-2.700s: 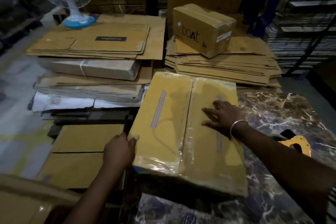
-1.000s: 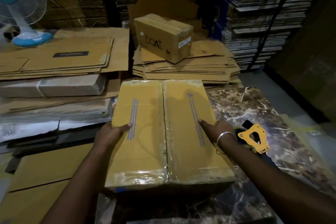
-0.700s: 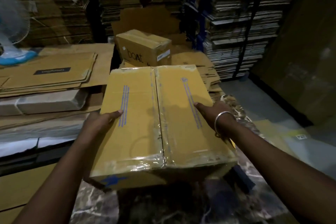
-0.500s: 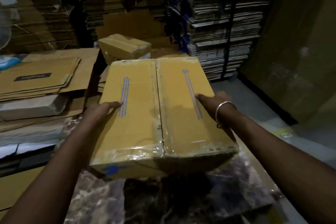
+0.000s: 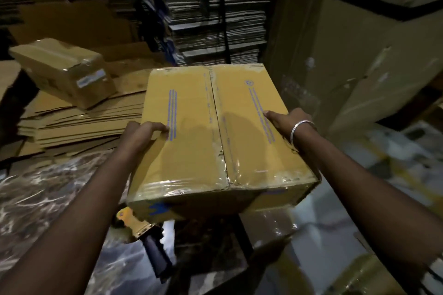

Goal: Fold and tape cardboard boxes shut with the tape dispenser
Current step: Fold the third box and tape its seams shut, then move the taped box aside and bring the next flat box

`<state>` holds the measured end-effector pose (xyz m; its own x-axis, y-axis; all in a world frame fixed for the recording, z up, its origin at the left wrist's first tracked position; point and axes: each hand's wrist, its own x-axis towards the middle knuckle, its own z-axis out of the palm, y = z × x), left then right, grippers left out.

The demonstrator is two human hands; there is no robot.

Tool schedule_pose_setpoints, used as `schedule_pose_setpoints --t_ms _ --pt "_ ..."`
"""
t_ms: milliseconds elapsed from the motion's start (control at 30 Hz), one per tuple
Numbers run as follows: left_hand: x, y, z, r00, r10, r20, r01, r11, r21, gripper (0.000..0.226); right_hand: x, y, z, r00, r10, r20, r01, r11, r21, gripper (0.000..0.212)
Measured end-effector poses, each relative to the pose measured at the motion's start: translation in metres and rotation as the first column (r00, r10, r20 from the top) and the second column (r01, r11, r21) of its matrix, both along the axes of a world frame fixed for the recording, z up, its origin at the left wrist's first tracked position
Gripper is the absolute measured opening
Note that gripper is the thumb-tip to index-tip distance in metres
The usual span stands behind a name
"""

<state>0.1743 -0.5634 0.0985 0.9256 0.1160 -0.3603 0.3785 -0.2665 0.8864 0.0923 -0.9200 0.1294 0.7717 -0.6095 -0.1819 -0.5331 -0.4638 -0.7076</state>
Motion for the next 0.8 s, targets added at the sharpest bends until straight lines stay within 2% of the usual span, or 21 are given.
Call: schedule_pose_setpoints --t_ms 67,133,233,267,333,433,500,567,733,800 --pt "0.017 -0.031 -0.012 0.999 -0.043 0.006 0.043 0.999 -0.026 0.084 0.005 -0.03 -0.008 0.998 -0.06 0.005 0.06 0.998 -0.019 0.085" --pt "0.027 -0.067 -0.016 0.997 -0.08 0.005 0.08 0.996 -0.035 0.081 0.01 -0.059 -0.016 0.992 -0.124 0.008 0.124 0.992 -0.011 0.092" --pt "0.037 -0.124 -0.021 0.989 -0.138 0.06 0.143 0.987 -0.072 0.04 0.013 -0.102 -0.029 0.979 -0.204 0.022 0.203 0.979 0.034 0.101" --pt "0.042 -0.142 -0.027 0.987 -0.146 0.069 0.151 0.986 -0.073 0.041 0.015 -0.117 -0.037 0.976 -0.218 0.016 0.217 0.976 0.034 0.101" --pt "0.051 -0.173 -0.044 0.988 -0.149 0.044 0.151 0.988 -0.042 0.066 0.018 -0.147 -0.053 0.97 -0.241 -0.012 0.242 0.97 0.024 0.091" --pt "0.059 -0.209 -0.077 0.987 -0.158 -0.007 0.158 0.987 0.035 0.098 0.029 -0.19 -0.088 0.96 -0.276 -0.043 0.278 0.96 0.029 0.099" --pt "0.057 -0.23 -0.102 0.989 -0.137 -0.062 0.14 0.989 0.052 0.102 0.036 -0.218 -0.119 0.967 -0.244 -0.074 0.248 0.967 0.052 0.099" --pt "0.047 -0.248 -0.123 0.993 -0.076 -0.09 0.081 0.995 0.054 0.095 0.045 -0.239 -0.149 0.971 -0.204 -0.124 0.211 0.976 0.047 0.103" --pt "0.018 -0.271 -0.19 0.976 0.064 -0.21 -0.036 0.99 0.134 0.065 0.047 -0.265 -0.228 0.964 -0.021 -0.265 0.013 0.999 -0.03 0.081" --pt "0.01 -0.262 -0.247 0.949 0.106 -0.298 -0.07 0.989 0.128 0.064 0.043 -0.265 -0.26 0.951 0.026 -0.309 -0.04 0.998 -0.039 0.078"
